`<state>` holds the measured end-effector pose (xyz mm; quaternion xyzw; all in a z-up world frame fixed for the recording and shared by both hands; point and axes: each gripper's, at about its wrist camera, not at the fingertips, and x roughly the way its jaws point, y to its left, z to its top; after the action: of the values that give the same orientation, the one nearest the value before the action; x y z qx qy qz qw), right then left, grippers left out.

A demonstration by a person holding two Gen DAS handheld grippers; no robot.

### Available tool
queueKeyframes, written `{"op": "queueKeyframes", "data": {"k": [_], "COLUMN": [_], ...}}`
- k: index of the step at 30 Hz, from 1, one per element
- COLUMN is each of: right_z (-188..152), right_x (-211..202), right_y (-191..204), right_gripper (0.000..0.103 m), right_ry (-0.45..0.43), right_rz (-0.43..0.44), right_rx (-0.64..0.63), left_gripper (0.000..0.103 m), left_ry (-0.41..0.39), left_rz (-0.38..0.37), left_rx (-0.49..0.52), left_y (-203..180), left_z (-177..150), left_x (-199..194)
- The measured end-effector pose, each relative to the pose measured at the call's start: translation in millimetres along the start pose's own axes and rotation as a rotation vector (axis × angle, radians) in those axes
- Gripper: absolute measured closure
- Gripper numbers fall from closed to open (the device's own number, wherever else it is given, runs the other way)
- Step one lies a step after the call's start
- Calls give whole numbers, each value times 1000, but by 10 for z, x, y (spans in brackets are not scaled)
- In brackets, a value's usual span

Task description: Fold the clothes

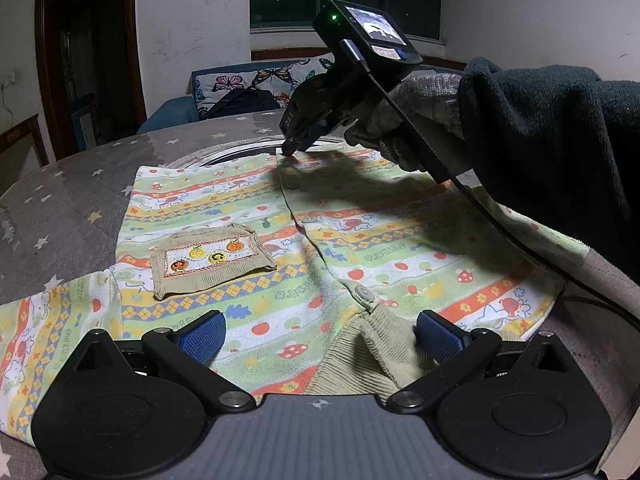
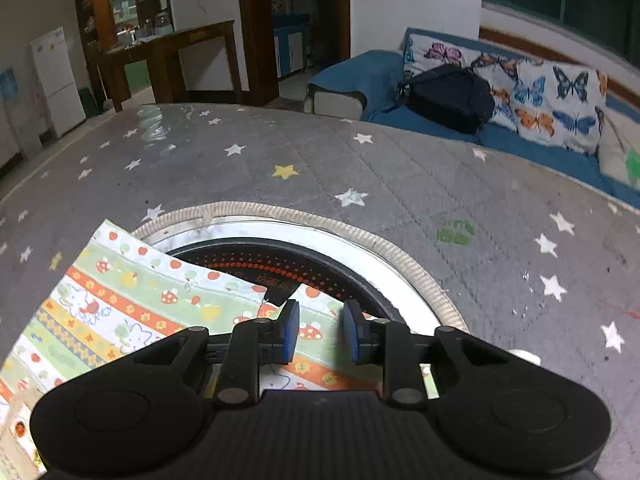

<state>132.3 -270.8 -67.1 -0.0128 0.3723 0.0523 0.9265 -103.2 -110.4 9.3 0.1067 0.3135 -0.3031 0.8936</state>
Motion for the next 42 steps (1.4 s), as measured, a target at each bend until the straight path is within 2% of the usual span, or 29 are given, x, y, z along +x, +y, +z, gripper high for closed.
{"op": "queueKeyframes", "data": {"k": [1, 2, 8, 11, 13, 16, 18, 20, 22, 25, 33, 37, 42], "right_z": [-5, -7, 0, 14, 11, -6, -19, -24, -24, -24, 93, 148, 139], "right_x": [-4, -5, -37, -9, 8, 34, 37, 33, 28, 17, -200, -279, -267], "right_y": [12, 30, 75, 50, 49, 43, 43, 49, 67, 107, 138, 201, 195], "right_gripper": [98, 99, 102, 85, 64, 62, 63, 70, 85, 95, 96, 96, 96], "right_ry": [-4, -7, -24, -8, -13, -21, -29, -30, -30, -35, -118, -159, -142], "right_rz": [1, 4, 6, -3, -26, -46, -44, -38, -32, -26, 4, -31, -46], "right_rx": [-4, -6, 3, 25, 26, 26, 27, 25, 19, 5, 21, -15, -38], "left_gripper": [0, 0, 0, 0, 0, 0, 0, 0, 0, 0, 0, 0, 0], "left_ry": [0, 0, 0, -1, -1, -1, -1, -1, -2, -2, -2, -2, -2], "left_rz": [0, 0, -1, -2, -2, -3, -4, -4, -3, -3, -4, -5, -5], "left_rx": [0, 0, -1, -1, -2, -2, -2, -3, -3, -4, -4, -3, -4], "left_y": [-1, -2, -6, -5, -5, -3, 0, -2, -5, -9, -11, -19, -24], "left_z": [0, -1, -2, -3, -3, -2, -1, -1, -1, -3, -8, -12, -14], "left_x": [-2, -5, -17, -18, -17, -15, -14, -15, -16, -20, -20, -22, -26]}}
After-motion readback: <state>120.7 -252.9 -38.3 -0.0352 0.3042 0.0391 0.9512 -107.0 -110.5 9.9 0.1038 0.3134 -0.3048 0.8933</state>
